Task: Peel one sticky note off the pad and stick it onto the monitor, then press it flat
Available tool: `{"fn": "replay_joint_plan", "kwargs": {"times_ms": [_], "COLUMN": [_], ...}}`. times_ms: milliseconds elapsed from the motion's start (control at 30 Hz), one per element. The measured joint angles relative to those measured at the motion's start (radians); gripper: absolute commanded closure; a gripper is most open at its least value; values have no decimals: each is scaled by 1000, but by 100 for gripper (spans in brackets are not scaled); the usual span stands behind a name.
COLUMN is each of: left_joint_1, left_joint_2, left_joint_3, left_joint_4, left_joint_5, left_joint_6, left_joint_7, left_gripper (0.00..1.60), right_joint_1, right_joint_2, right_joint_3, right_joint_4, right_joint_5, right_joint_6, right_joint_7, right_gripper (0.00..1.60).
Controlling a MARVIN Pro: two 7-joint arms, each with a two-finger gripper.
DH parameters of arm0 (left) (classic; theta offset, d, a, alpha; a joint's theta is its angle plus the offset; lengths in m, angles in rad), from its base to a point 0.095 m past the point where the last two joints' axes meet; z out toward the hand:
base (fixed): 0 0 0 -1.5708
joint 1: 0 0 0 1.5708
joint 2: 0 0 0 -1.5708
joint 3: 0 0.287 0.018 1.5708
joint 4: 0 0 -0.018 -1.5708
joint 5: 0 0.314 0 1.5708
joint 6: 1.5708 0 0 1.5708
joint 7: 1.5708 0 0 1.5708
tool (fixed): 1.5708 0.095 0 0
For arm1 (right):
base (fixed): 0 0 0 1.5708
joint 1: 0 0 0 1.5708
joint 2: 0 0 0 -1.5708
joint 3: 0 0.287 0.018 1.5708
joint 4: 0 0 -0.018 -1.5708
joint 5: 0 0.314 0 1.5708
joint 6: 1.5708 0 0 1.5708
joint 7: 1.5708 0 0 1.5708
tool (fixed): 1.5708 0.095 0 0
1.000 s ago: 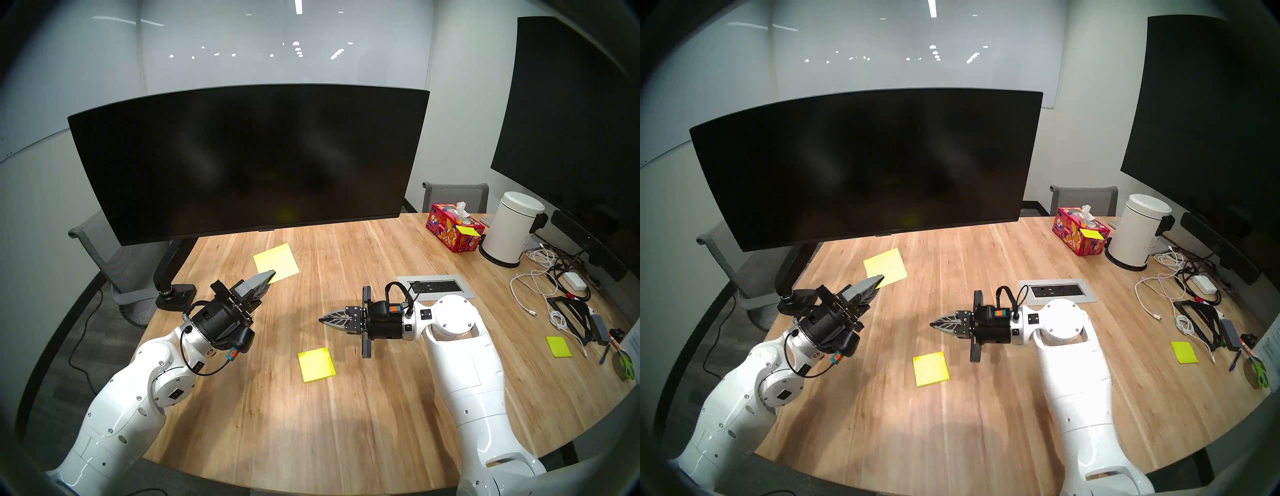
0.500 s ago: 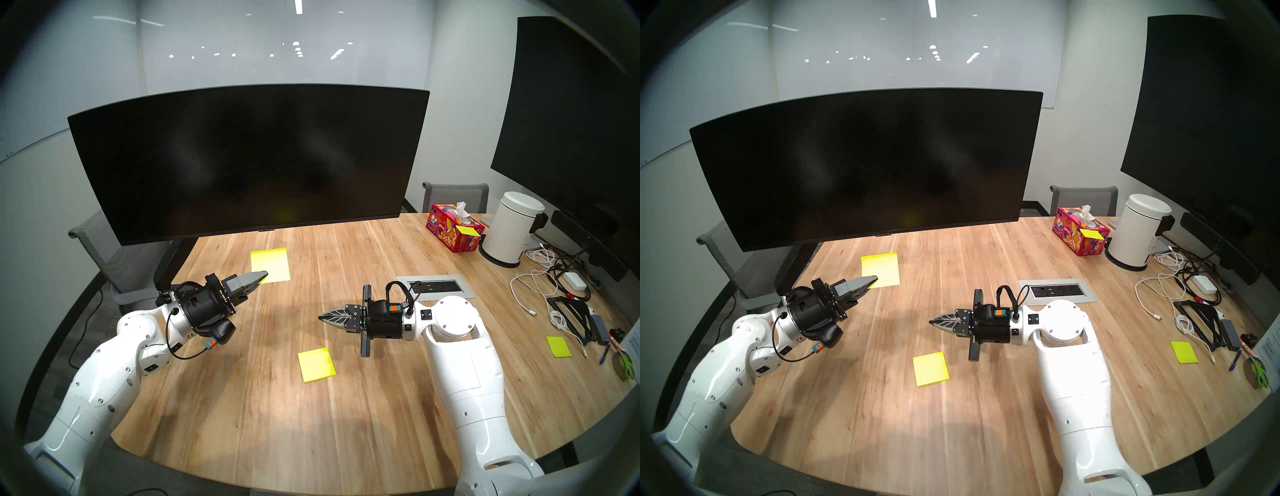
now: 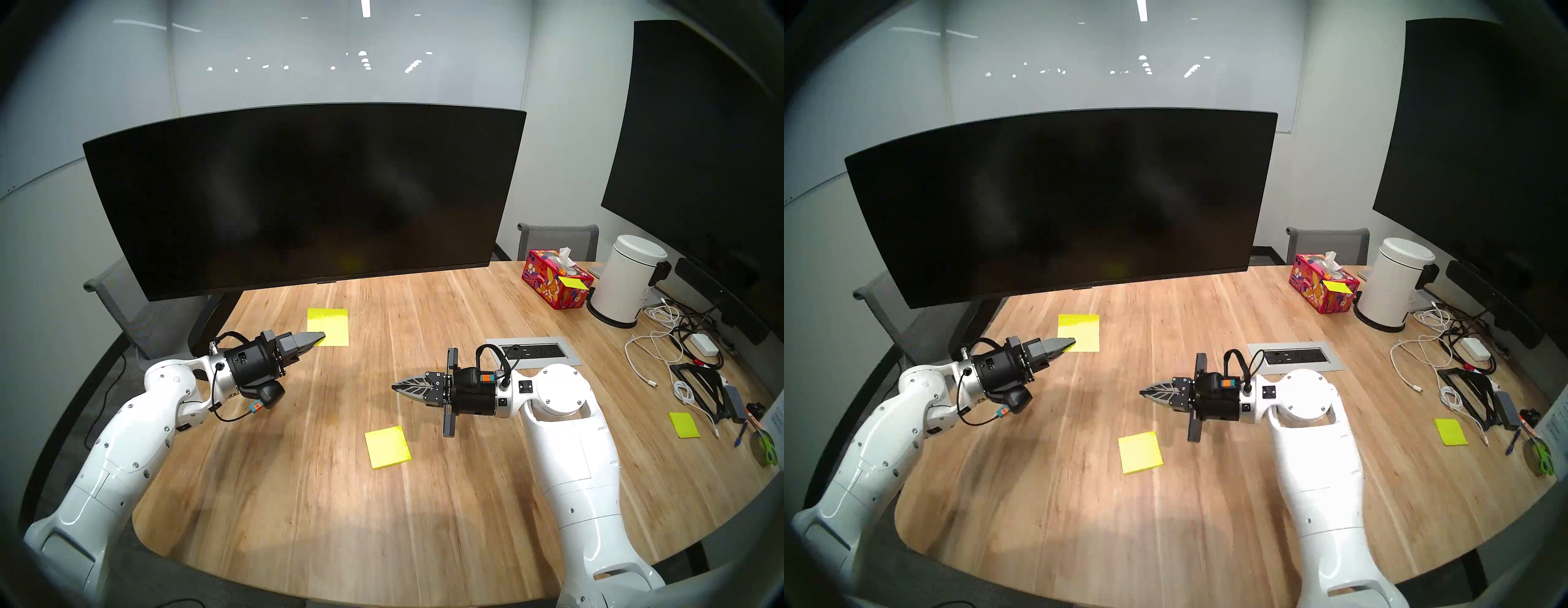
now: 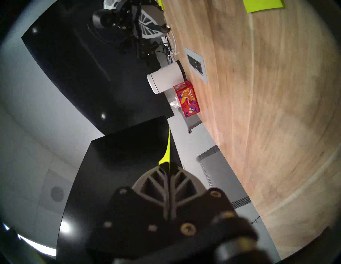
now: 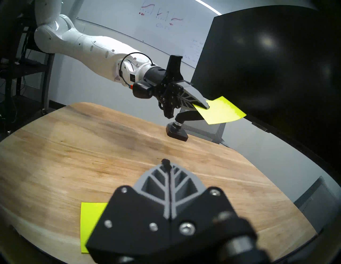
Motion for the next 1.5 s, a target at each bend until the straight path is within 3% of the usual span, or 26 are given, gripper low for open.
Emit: {"fn": "replay_joint_plan", "kwargs": {"times_ms": [133, 533, 933, 1500], "left_joint_1": [-35, -165, -272, -419], "left_joint_2": [-23, -93, -124, -179], "left_joint_3": [21, 117, 154, 203], "left_joint_4": [44, 236, 364, 616], "left_joint_5": [34, 177, 277, 391], "left_joint_6": [13, 63, 122, 252], "left_joint_7": [20, 187, 331, 538], "left_gripper": [160, 160, 160, 160], "right_joint_1": [-5, -15, -16, -17], "right_joint_2": [0, -3, -6, -13], "right_joint_3": [5, 18, 24, 29], "right_joint_4": [-5, -15, -15, -15], "right_joint_5": [0, 0, 0, 0], "right_joint_6": [0, -1, -7, -16], "right_joint_7": [0, 1, 3, 21], "right_gripper": [160, 160, 160, 160]}}
